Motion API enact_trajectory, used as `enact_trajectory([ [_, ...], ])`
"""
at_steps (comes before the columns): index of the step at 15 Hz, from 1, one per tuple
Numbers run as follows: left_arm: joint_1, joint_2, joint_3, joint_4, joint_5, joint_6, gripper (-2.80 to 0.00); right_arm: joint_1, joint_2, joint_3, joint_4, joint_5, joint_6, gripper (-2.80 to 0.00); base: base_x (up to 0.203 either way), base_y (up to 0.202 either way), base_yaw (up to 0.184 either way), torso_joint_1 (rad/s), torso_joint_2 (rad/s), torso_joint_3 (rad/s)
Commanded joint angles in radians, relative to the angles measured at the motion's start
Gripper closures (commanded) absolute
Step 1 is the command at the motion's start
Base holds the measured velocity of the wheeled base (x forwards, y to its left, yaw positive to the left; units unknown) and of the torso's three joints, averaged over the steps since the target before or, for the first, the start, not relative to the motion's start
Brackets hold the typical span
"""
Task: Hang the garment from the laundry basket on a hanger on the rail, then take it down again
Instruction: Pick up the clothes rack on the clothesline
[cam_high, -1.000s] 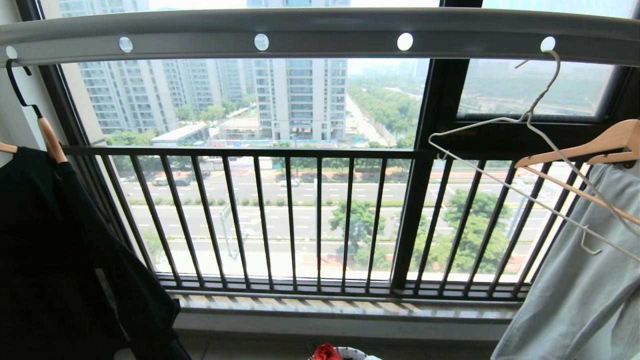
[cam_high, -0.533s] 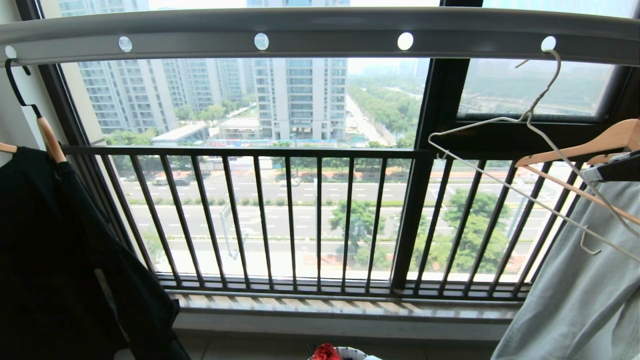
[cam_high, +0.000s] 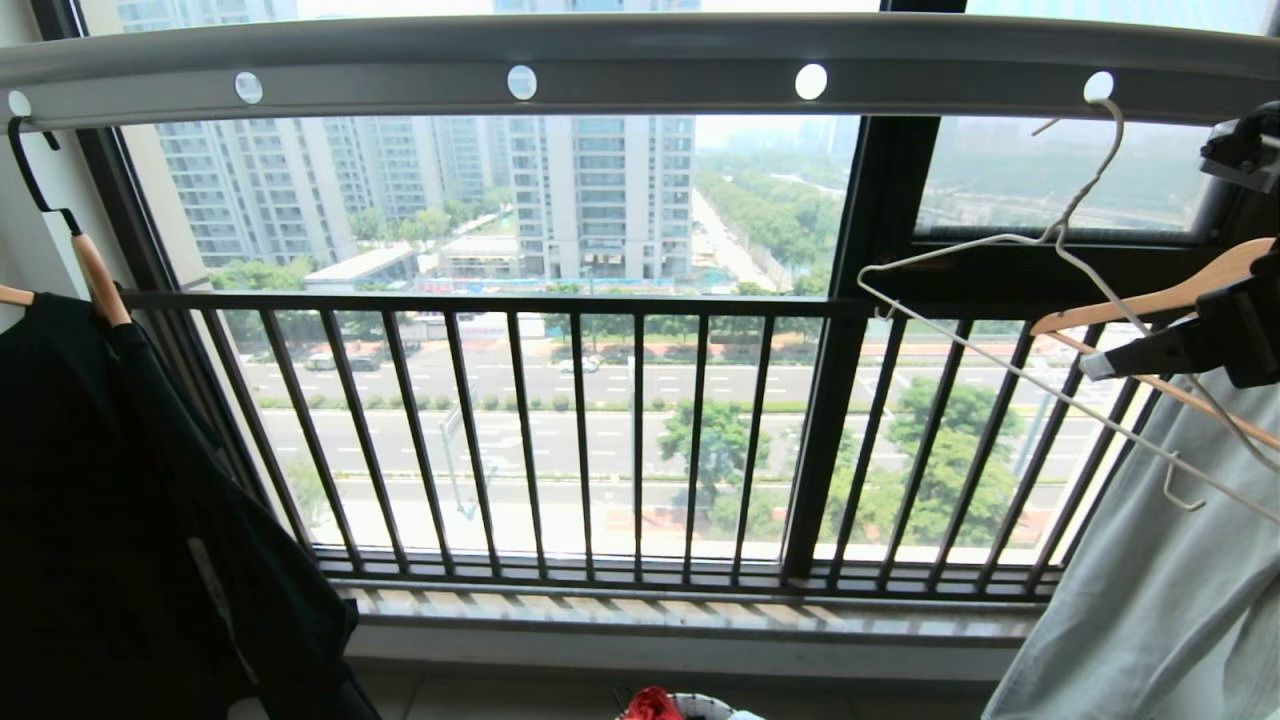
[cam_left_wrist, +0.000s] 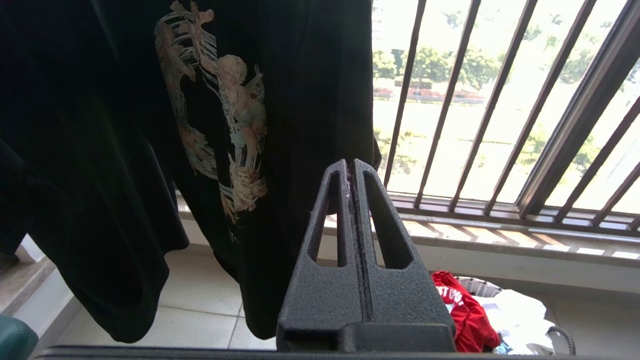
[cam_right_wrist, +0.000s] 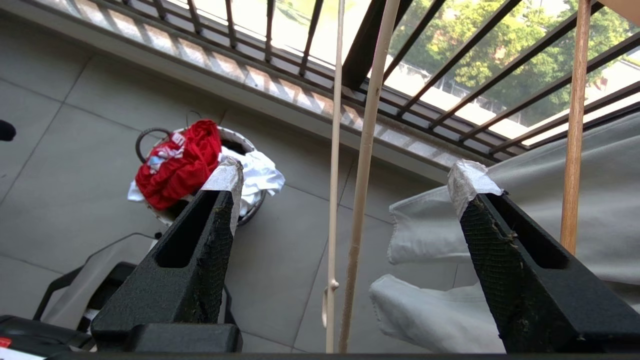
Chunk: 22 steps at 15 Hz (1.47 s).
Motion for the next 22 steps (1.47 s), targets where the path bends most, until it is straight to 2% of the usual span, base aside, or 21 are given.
enact_trajectory([
  [1, 0.0, 0.001, 0.0, 0.0, 0.0, -0.001, 0.0, -0.015, 0.032, 0.01, -0.009, 0.003, -0.002, -2.8, 0.0, 0.0, 0.0, 0.0, 0.0, 0.0],
  [4, 0.0, 0.001, 0.0, 0.0, 0.0, -0.001, 0.0, -0.034, 0.045, 0.071, -0.072, 0.005, -0.014, -2.8, 0.0, 0.0, 0.0, 0.0, 0.0, 0.0],
  [7, 0.0, 0.001, 0.0, 0.0, 0.0, -0.001, 0.0, -0.036, 0.045, 0.103, -0.079, 0.01, -0.021, -2.8, 0.0, 0.0, 0.0, 0.0, 0.0, 0.0],
  [17, 0.0, 0.001, 0.0, 0.0, 0.0, -0.001, 0.0, -0.036, 0.056, 0.106, -0.082, 0.029, -0.022, -2.8, 0.0, 0.0, 0.0, 0.0, 0.0, 0.0],
  [18, 0.0, 0.001, 0.0, 0.0, 0.0, -0.001, 0.0, -0.036, 0.056, 0.105, -0.082, 0.029, -0.022, 0.0, 0.0, 0.0, 0.0, 0.0, 0.0, 0.0],
  [22, 0.0, 0.001, 0.0, 0.0, 0.0, -0.001, 0.0, -0.036, 0.056, 0.104, -0.082, 0.028, -0.022, 0.0, 0.0, 0.0, 0.0, 0.0, 0.0, 0.0],
])
